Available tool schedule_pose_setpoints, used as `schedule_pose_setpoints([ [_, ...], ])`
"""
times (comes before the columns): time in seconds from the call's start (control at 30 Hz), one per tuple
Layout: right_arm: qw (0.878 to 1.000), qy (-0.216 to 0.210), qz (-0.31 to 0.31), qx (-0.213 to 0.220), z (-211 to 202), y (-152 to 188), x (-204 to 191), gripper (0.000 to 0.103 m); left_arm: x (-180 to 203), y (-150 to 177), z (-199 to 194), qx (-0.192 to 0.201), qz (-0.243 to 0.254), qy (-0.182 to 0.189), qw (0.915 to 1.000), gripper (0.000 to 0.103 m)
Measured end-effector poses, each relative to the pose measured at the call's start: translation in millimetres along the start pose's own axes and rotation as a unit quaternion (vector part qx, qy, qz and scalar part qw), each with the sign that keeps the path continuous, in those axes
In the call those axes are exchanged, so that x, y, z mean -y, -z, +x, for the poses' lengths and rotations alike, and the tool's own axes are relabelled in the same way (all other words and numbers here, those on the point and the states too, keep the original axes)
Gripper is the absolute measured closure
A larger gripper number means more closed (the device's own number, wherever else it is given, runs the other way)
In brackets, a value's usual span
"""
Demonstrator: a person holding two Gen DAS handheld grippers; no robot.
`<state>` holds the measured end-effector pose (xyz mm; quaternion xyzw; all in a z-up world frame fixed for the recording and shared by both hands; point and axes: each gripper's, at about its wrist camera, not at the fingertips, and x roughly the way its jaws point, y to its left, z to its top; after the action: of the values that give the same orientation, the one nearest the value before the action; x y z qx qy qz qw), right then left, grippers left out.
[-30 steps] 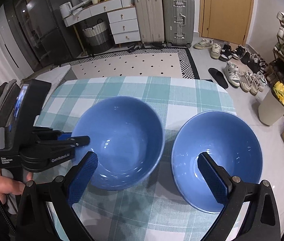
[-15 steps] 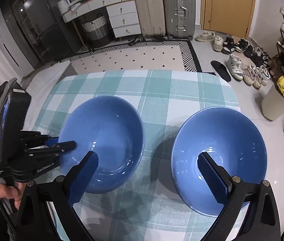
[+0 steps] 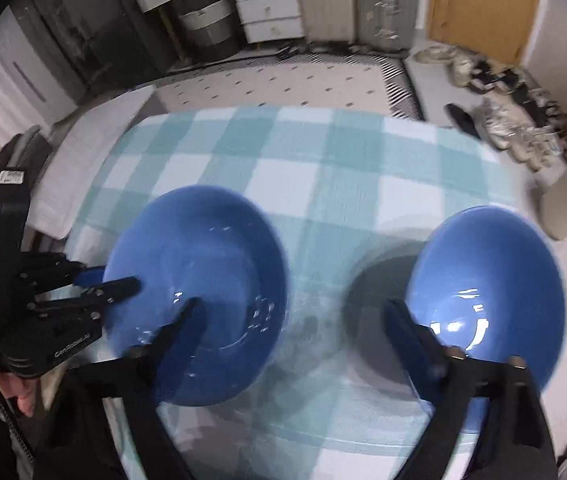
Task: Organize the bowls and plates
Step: 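Close left tool on the larger blue bowl's rim while right tool grips its opposite rim, then lift the larger blue bowl with both tools and carry it toward the other bowl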
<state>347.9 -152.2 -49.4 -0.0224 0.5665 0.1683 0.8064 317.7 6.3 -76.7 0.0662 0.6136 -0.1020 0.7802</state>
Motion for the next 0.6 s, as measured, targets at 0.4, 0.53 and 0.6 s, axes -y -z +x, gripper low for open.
schedule_pose_setpoints([
  [0.4, 0.999, 0.021, -0.016, -0.040, 24.9, 6.4, -14.4, 0.054, -1.5, 4.9, -5.7, 0.004, 0.000, -0.004, 1.0000, 0.088],
  [0.53, 0.999, 0.019, -0.013, -0.044, 27.9, 10.0, -14.2, 0.067, -0.5, 5.9, -4.1, 0.003, -0.001, -0.001, 1.0000, 0.088],
  [0.6, 0.999, 0.013, -0.010, -0.050, 28.9, 10.9, -13.5, 0.074, -0.6, 6.0, -3.9, 0.003, -0.002, 0.001, 1.0000, 0.088],
])
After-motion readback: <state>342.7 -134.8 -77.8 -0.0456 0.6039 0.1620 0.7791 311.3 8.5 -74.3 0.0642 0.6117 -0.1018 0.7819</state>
